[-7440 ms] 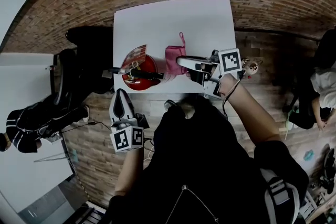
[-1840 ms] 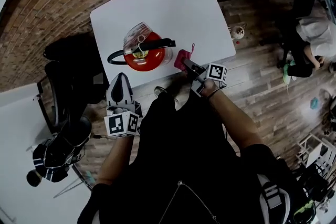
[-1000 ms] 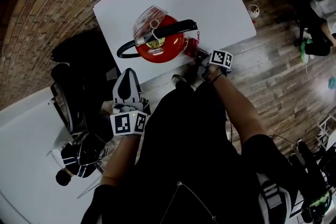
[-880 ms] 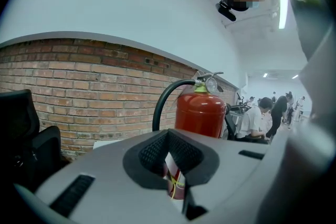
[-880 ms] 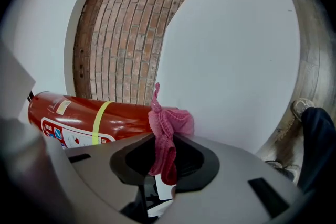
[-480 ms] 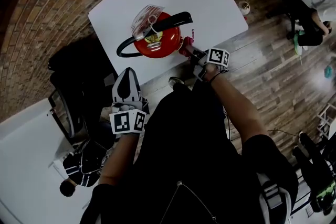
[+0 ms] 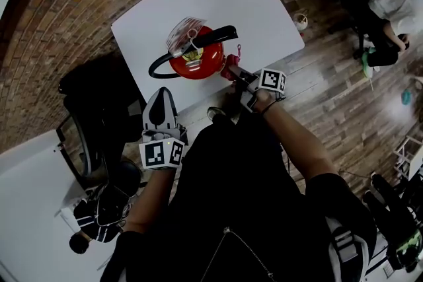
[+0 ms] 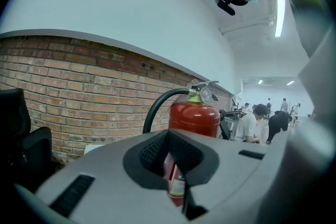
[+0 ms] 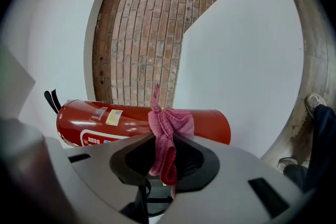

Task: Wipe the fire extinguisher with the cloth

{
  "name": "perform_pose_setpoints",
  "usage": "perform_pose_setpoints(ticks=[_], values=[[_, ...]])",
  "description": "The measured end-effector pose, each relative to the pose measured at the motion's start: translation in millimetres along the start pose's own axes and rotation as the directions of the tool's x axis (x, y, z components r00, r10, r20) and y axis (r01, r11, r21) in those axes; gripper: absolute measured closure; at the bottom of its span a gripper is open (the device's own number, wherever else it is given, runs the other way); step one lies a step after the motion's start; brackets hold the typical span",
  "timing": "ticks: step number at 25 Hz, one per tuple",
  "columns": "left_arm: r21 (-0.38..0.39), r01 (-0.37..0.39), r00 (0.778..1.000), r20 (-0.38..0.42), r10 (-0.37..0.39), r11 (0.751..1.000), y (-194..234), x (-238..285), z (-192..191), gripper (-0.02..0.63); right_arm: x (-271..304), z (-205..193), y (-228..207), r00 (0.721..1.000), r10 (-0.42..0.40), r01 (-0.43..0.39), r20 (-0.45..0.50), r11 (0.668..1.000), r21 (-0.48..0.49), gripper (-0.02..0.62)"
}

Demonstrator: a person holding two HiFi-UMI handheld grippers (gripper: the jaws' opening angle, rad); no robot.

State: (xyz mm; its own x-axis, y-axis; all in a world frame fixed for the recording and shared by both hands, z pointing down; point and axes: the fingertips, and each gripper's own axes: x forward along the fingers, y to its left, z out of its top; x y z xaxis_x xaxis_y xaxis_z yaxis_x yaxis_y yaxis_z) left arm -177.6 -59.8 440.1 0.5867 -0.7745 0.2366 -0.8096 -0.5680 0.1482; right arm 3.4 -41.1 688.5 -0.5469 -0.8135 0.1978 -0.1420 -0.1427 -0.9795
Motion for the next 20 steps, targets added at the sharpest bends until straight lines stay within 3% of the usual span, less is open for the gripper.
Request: perform_pose_setpoints(ticks=[20], values=[[-0.032, -0.002, 0.999, 0.036, 0.003, 0.999, -3.5, 2.2, 4.7, 0.577, -19.4, 4.0, 92.4, 0.992, 0.127, -0.128, -0.013, 0.992, -0.021, 0.495]])
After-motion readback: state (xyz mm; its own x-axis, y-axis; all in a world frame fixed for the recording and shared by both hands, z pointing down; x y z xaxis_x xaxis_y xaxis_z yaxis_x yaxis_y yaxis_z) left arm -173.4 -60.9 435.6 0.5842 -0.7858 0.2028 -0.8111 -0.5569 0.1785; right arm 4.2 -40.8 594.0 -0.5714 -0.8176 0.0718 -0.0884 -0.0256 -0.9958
